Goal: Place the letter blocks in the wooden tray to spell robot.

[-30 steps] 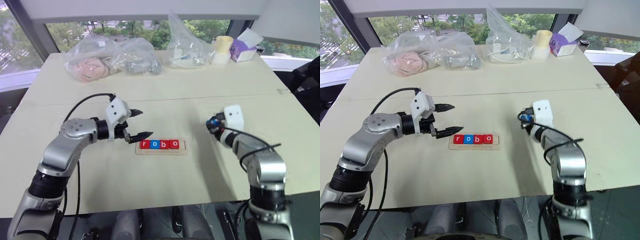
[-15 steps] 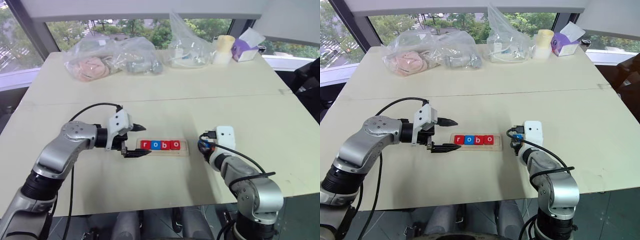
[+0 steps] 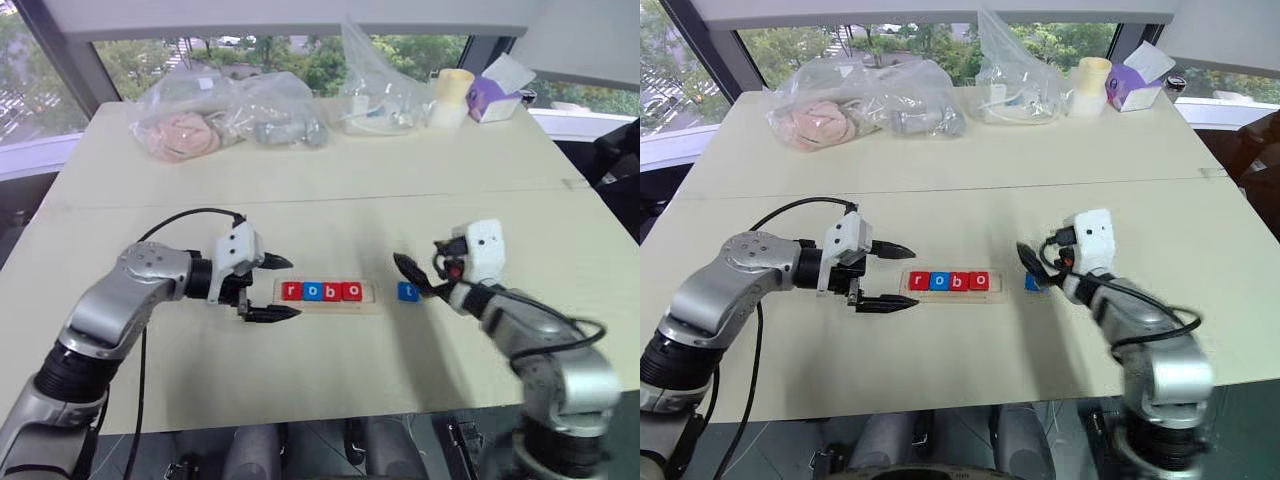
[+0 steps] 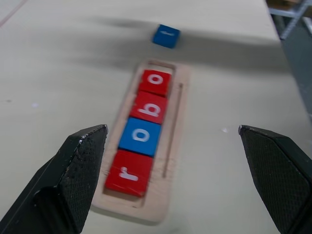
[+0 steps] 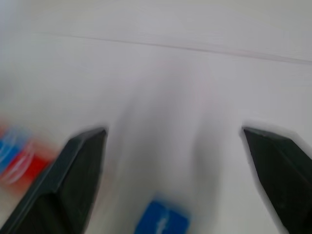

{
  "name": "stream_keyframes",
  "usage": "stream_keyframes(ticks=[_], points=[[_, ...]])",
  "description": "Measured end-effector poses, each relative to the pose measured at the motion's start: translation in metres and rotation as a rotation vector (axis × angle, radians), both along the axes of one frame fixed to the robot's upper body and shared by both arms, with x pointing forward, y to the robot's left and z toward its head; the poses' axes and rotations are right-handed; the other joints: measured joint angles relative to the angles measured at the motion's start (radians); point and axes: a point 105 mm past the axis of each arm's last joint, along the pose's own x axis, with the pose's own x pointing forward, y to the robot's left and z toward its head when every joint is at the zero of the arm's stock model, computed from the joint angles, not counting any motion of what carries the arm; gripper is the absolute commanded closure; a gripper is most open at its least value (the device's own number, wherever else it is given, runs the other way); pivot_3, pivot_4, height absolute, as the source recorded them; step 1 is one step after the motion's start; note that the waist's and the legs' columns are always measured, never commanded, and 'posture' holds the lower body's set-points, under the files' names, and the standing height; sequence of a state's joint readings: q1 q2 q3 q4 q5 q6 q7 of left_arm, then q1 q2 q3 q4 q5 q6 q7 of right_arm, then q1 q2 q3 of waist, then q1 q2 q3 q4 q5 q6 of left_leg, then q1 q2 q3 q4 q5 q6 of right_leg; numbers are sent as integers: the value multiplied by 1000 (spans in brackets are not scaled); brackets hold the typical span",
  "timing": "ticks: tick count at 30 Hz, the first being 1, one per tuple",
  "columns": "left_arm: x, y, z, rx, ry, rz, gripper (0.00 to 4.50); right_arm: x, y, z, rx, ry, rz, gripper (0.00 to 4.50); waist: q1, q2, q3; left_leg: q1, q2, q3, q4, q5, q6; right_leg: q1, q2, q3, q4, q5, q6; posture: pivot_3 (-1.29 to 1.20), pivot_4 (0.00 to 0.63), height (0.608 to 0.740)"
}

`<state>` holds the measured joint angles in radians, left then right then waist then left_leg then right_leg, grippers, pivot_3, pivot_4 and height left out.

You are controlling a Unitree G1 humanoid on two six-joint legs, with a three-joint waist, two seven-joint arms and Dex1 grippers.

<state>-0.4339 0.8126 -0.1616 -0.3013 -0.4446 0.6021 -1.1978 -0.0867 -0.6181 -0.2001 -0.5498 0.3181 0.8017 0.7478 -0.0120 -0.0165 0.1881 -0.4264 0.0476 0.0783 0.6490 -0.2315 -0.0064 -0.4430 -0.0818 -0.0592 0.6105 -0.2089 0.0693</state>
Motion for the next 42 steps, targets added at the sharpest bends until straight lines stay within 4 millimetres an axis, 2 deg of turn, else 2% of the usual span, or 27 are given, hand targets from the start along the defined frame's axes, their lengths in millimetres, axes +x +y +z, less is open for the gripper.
stream_keyframes(ticks=[2, 4, 7, 9, 12, 15, 21, 22, 23, 24, 28, 29, 33, 37, 40, 42], points=[[-3, -1, -2, 25, 0, -34, 0, 0, -11, -15, -72, 52, 95, 51, -3, -1, 0, 1, 0, 1, 0, 0, 0, 0, 0, 0, 0, 0, 0, 0, 150, 739], [-6, -4, -5, 40, -6, -72, 0, 10, -28, -28, -95, 105, 103, 51, -6, -1, 1, 1, 0, 1, 1, 0, 0, -1, 1, 0, 1, 1, -2, 0, 150, 739], [-2, -9, -3, 38, -17, -84, 0, 18, -39, -27, -127, 115, 186, 51, -1, 0, 1, 1, 0, 0, 2, 0, 0, -1, 2, 0, 3, 1, -2, 0, 150, 739], [1, -10, 0, 37, -34, -83, 0, 24, -38, -21, -138, 82, 261, 51, -1, -1, 1, 1, 1, -1, 2, 0, 0, 0, 3, 0, 3, 1, -2, 0, 150, 739], [1, -10, 0, 34, -37, -87, 0, 28, -36, -31, -154, 87, 313, 51, 0, -1, 1, 0, 1, 0, 2, 0, 0, 0, 3, 0, 3, 1, -2, 0, 150, 739], [0, -10, 0, 36, -26, -87, 0, 25, -27, -43, -149, 121, 383, 51, 1, -1, 1, 0, 0, 1, 2, 0, 0, 0, 3, 0, 3, 2, -2, 0, 150, 739], [-2, -10, 0, 42, -25, -78, 0, 21, -21, -50, -182, 113, 451, 51, 4, -1, 1, 0, 0, 1, 5, 0, 0, 1, 2, 0, 4, 1, 0, 0, 150, 739], [-3, -11, -1, 42, -22, -77, 0, 22, -22, -52, -197, 113, 454, 542, 3, -1, 1, 0, 0, 1, 5, 0, 0, 1, 2, 0, 4, 1, 0, 0, 150, 739], [-3, -11, -1, 42, -21, -73, 0, 22, -23, -55, -208, 104, 455, 779, 3, -1, 1, 0, 0, 1, 6, 0, 0, 1, 2, 0, 5, 1, 0, 0, 150, 739], [-4, -11, -1, 42, -24, -71, 0, 22, -23, -55, -213, 95, 460, 1216, 3, -1, 1, 1, 0, 1, 6, 0, 0, 1, 2, 0, 5, 1, -1, 0, 150, 739], [-5, -13, 1, 31, -19, -73, 0, 23, -24, -54, -198, 95, 452, 3208, 2, -1, 1, 1, 1, 0, 7, 0, 0, 1, 2, 0, 6, 2, -1, 0, 150, 739], [-6, -14, 1, 30, -22, -74, 0, 24, -24, -54, -199, 93, 452, 3397, 2, -1, 1, 1, 1, 0, 7, 0, 0, 1, 2, 0, 6, 2, -1, 0, 150, 739], [-5, -14, 2, 29, -27, -67, 0, 27, -23, -52, -196, 83, 436, 3396, 3, -1, 1, 1, 1, 0, 9, 0, 0, 1, 2, 0, 7, 2, -1, 0, 150, 739], [-1, -11, 1, 28, -25, -50, 0, 34, -14, -46, -166, 76, 413, 3396, 1, -1, 1, 0, 1, 0, 11, 0, 0, 1, 2, 0, 10, 2, -1, 0, 150, 739], [1, -8, -1, 30, -17, -35, 0, 34, 1, -32, -133, 84, 439, 3396, 1, -1, 1, 0, 1, 0, 12, 0, 0, 1, 2, 0, 11, 2, -2, 0, 150, 739], [3, -6, -1, 38, -24, -28, 0, 30, 20, -16, -115, 76, 509, 3396, 1, 0, 1, 0, 2, 0, 12, 0, 0, 1, 2, 0, 11, 2, -2, 0, 150, 739]])
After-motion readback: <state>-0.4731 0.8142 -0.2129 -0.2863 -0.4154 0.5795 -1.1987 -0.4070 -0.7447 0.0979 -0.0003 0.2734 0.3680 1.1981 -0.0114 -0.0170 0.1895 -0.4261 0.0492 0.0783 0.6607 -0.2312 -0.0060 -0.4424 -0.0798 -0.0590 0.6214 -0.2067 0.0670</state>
